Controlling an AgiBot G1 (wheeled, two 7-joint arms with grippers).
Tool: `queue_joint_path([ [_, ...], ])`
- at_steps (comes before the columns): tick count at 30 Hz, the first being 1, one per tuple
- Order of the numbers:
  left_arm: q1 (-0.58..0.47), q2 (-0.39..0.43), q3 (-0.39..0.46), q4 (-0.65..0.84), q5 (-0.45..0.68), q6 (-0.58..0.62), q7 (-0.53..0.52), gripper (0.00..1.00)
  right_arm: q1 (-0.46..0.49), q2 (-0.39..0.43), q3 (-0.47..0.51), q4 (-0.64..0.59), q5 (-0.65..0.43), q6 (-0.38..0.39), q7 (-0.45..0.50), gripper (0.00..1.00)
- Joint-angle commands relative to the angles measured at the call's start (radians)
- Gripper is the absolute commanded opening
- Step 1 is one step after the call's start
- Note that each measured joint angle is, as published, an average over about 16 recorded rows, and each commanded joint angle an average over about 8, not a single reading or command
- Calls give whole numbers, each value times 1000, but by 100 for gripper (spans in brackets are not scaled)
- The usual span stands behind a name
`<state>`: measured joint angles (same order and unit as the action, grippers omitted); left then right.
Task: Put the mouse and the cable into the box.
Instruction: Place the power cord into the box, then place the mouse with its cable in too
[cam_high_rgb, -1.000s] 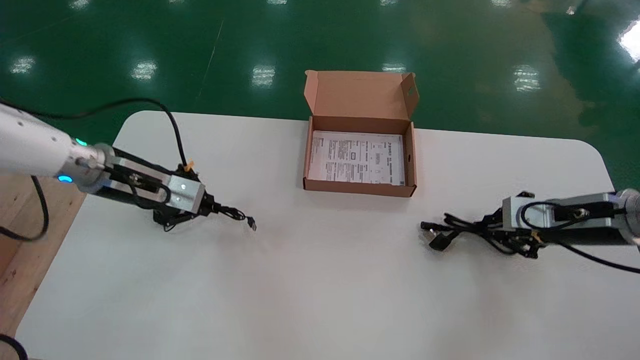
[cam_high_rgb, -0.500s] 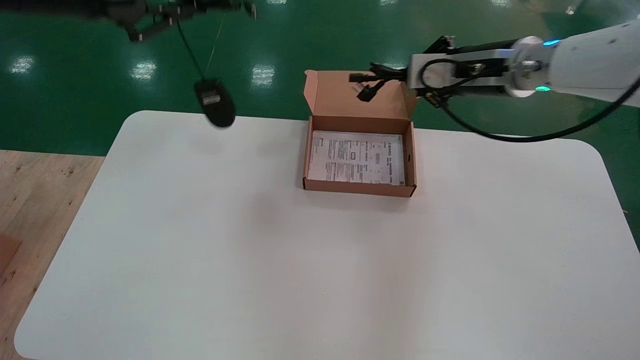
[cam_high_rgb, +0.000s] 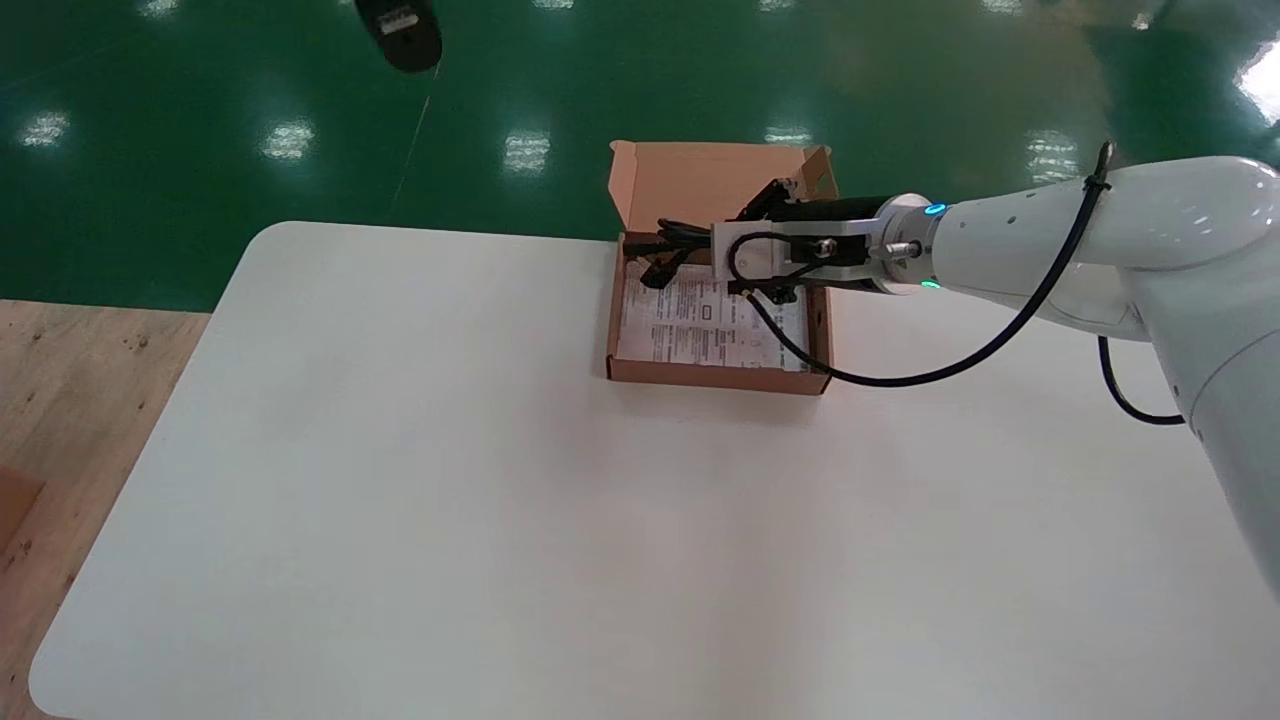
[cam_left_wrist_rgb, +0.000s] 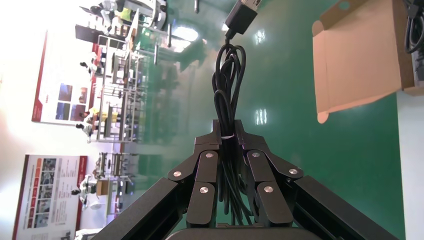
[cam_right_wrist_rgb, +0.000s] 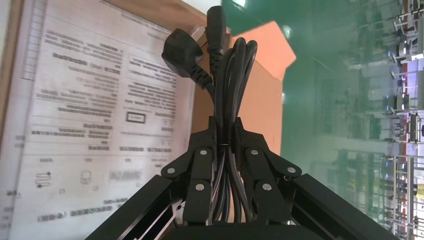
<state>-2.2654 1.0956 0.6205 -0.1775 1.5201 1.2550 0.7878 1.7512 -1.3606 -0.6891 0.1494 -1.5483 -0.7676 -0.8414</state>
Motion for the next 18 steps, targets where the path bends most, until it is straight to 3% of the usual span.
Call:
queue_joint_path([
  [1,0,-4,1,-3,1,3,2,0,-16,-1,-6,15,4,9,5,0],
  [4,2,-6,1,-9,1,4,3,0,-29,0,-16,26,9,31,16,0],
  [5,3,-6,1,-11,1,4,3,0,-33,0,-20,28,11,37,21,5],
  [9,7,-7,-2,-16,-3,2,4,0,-48,1,-35,31,17,47,41,30],
  [13,13,-7,-5,-19,-7,1,6,0,-59,3,-49,30,24,41,61,72],
  [18,22,-5,-9,-21,-14,3,9,0,-62,4,-65,31,30,33,78,100],
])
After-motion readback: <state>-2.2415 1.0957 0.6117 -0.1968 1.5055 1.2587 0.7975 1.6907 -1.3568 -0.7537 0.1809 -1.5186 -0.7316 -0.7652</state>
